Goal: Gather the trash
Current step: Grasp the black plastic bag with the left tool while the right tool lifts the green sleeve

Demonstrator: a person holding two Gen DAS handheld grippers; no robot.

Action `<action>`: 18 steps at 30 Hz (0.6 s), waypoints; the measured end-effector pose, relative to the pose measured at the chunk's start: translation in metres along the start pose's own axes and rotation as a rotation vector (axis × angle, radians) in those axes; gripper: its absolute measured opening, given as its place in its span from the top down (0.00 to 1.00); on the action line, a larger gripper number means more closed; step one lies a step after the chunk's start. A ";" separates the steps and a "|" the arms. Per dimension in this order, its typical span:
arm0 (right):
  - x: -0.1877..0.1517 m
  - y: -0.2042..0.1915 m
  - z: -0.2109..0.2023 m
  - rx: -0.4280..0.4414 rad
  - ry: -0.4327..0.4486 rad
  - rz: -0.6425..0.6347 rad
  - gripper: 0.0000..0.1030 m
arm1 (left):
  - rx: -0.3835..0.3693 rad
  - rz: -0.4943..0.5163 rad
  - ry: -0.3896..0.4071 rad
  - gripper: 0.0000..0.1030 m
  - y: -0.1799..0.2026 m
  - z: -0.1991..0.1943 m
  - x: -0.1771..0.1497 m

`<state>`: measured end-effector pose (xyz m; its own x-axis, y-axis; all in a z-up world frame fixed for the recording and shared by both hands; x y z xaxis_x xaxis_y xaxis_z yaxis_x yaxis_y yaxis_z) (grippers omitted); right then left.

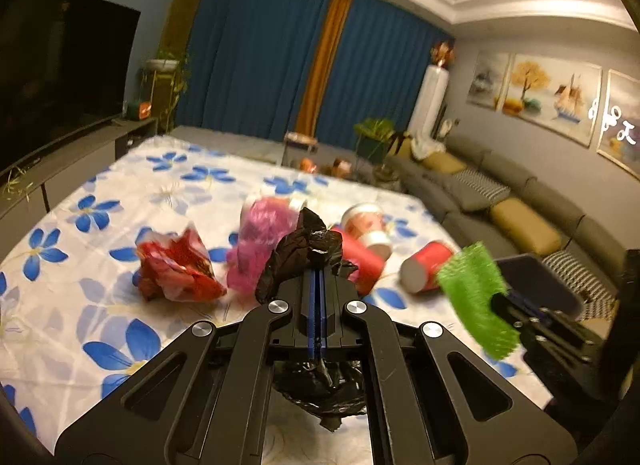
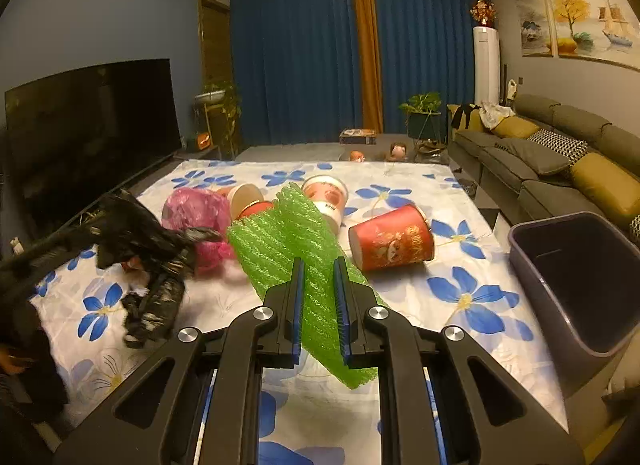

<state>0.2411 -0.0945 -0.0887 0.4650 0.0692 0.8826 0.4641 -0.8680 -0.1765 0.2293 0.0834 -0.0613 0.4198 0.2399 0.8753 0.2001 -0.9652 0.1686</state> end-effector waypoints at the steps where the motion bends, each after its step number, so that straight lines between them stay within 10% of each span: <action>1: 0.002 0.000 -0.004 -0.003 0.008 0.000 0.85 | -0.007 0.000 0.017 1.00 0.001 -0.010 0.004; 18: 0.023 0.036 -0.062 -0.090 0.105 0.018 0.85 | -0.098 0.093 0.103 0.99 0.073 -0.043 0.029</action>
<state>0.2217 -0.1551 -0.0477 0.3893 0.0059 0.9211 0.3848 -0.9096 -0.1568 0.2180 0.0153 -0.0038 0.3382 0.1423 0.9303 0.0751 -0.9894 0.1240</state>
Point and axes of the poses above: each gripper's, at about its wrist camera, not at the fingertips, and z roughly the way its jaws point, y to its right, x to its top, the point moved 9 cm from there along z, roughly the way its jaws point, and after that the axes turned 13 degrees about x, right-handed, at the moved point
